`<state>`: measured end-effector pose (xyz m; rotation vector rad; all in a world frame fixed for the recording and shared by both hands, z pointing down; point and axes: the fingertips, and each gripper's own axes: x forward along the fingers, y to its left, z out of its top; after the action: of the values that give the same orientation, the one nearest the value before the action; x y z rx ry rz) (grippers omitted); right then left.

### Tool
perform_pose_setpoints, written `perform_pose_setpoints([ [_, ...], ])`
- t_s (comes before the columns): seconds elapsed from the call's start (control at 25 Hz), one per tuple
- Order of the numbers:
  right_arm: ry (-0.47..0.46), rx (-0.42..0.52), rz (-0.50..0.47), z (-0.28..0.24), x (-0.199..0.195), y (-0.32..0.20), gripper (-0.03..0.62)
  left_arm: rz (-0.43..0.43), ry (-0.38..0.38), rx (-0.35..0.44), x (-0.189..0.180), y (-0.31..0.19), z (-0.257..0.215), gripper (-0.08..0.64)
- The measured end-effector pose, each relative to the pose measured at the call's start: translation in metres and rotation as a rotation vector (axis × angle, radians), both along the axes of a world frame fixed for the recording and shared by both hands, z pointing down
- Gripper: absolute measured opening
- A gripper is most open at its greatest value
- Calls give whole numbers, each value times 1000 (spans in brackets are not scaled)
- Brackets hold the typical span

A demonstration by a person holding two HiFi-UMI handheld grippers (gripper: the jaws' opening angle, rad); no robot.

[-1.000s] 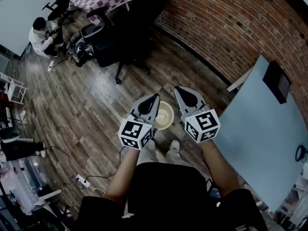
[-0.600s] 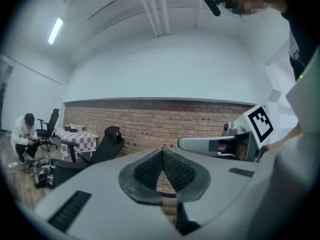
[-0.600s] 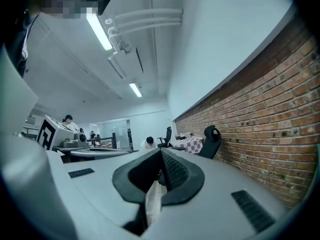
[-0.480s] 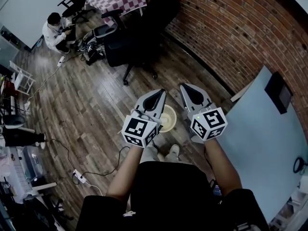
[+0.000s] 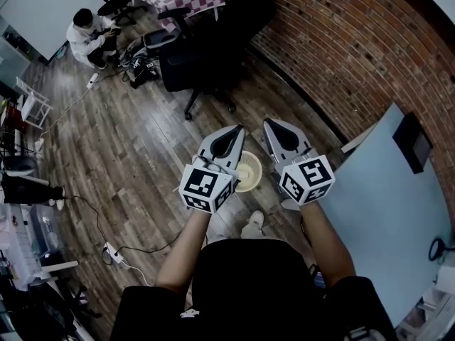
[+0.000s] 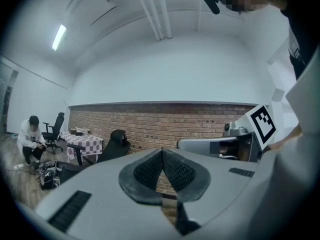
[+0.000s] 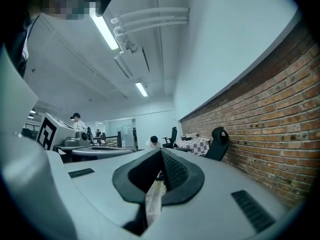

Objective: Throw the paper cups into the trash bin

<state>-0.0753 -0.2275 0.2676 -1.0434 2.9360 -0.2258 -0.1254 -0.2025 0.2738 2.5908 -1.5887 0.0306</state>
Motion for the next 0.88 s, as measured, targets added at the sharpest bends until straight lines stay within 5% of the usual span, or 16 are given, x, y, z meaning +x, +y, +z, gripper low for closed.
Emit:
perform_pose_setpoints([
  [0.52, 30, 13, 15, -14, -59, 50, 3, 10, -1, 14, -64, 44, -16, 9],
  [0.88, 43, 44, 49, -27, -77, 90, 3, 60, 7, 38, -75, 79, -25, 9],
])
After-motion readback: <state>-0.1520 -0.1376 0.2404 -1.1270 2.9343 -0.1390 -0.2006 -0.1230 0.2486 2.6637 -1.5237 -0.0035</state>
